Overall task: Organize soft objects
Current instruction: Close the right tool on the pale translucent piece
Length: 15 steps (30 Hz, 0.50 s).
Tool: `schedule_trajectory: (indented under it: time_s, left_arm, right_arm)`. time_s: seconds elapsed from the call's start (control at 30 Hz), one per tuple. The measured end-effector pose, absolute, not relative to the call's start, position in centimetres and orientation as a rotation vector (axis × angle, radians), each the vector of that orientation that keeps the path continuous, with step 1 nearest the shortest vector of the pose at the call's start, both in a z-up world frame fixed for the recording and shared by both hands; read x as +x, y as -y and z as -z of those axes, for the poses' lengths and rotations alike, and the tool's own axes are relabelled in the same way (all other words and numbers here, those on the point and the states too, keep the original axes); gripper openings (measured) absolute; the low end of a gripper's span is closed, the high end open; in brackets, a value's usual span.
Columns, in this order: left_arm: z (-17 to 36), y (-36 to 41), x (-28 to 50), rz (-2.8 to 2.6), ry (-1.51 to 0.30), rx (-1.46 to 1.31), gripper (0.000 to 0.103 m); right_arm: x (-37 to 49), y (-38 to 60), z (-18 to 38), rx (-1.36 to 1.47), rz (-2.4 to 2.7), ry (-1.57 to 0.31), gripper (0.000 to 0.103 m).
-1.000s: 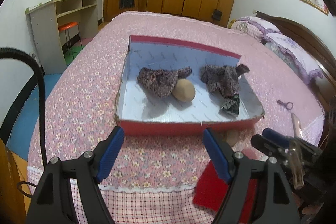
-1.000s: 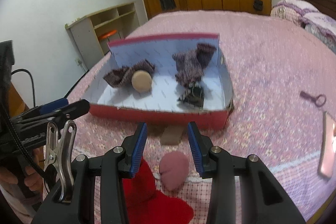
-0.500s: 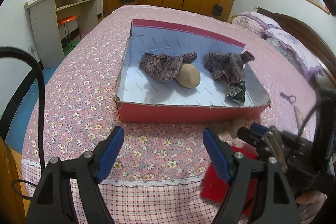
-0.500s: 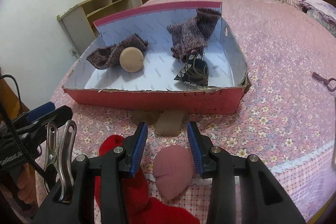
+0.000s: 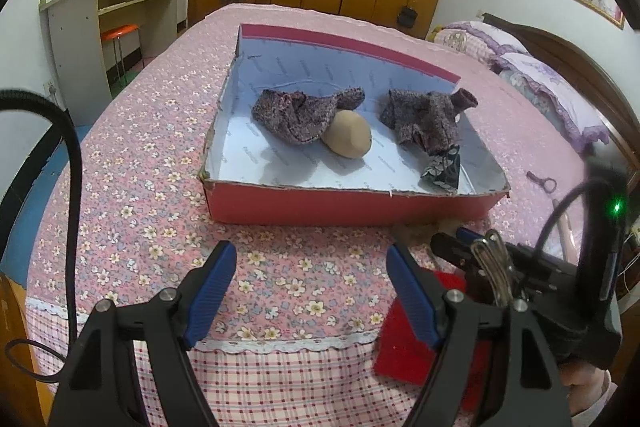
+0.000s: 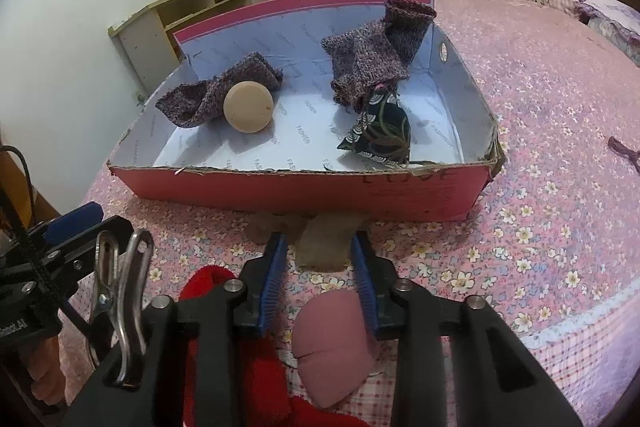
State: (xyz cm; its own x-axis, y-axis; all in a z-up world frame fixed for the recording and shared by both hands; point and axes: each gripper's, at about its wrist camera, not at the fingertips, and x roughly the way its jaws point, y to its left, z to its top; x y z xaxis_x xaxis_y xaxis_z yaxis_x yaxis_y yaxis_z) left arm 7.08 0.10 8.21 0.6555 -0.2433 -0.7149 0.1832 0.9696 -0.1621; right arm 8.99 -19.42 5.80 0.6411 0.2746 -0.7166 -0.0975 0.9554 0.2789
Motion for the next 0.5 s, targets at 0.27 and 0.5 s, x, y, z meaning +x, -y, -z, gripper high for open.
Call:
schedule_trajectory:
  time_s: [0.27, 0.5]
  left_arm:
    - [-7.7, 0.7, 7.2, 0.252, -0.841, -0.081, 0.081]
    - [-7.2, 1.9, 7.3, 0.257, -0.860, -0.073, 0.081]
  right_arm:
    - [8.4, 19.5, -5.7, 0.216, -0.192, -0.814, 0.014]
    - [6.7, 20.6, -6.3, 0.272, -0.201, -0.771, 0.009]
